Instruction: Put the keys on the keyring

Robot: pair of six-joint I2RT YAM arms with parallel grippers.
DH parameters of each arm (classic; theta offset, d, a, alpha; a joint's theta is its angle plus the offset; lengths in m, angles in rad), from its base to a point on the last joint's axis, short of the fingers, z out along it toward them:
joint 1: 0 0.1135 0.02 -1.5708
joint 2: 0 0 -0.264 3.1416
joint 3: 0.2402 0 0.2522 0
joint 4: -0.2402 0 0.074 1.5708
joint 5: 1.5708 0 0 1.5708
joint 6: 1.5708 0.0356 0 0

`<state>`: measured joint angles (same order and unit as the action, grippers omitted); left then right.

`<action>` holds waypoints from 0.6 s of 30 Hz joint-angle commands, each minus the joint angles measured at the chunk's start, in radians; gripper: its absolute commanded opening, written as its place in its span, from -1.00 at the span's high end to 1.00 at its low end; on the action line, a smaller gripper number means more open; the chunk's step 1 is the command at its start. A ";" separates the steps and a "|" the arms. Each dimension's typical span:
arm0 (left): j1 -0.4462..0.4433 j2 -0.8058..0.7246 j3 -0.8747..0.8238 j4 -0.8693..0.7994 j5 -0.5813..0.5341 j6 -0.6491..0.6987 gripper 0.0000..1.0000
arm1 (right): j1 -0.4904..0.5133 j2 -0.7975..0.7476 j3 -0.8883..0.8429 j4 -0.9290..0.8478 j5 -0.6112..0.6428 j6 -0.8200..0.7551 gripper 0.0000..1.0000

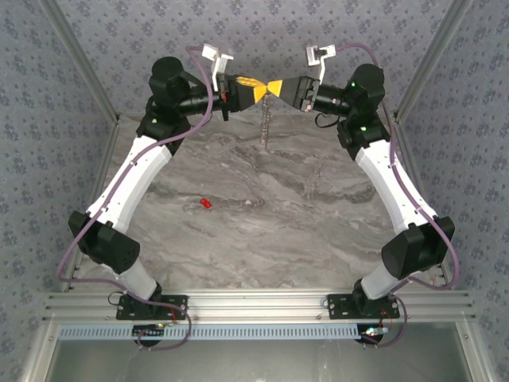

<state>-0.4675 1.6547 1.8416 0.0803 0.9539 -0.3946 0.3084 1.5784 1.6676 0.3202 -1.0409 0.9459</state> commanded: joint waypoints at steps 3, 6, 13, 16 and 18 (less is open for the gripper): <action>-0.008 0.002 0.036 0.033 0.009 -0.003 1.00 | -0.005 -0.007 -0.004 -0.007 -0.021 -0.019 0.76; -0.008 0.002 0.036 0.035 0.005 -0.004 1.00 | -0.006 -0.009 -0.007 -0.009 -0.023 -0.021 1.00; -0.006 -0.019 0.030 0.033 -0.070 -0.012 0.42 | -0.025 -0.025 -0.024 0.022 0.026 -0.011 1.00; -0.001 -0.043 0.024 0.031 -0.112 -0.009 -0.02 | -0.033 -0.023 -0.033 0.064 0.043 0.017 1.00; 0.002 -0.061 0.018 0.015 -0.147 0.003 -0.28 | -0.034 -0.023 -0.040 0.088 0.054 0.030 1.00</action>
<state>-0.4667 1.6531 1.8416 0.0780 0.8654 -0.4007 0.2802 1.5761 1.6318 0.3309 -1.0145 0.9463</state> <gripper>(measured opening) 0.623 0.066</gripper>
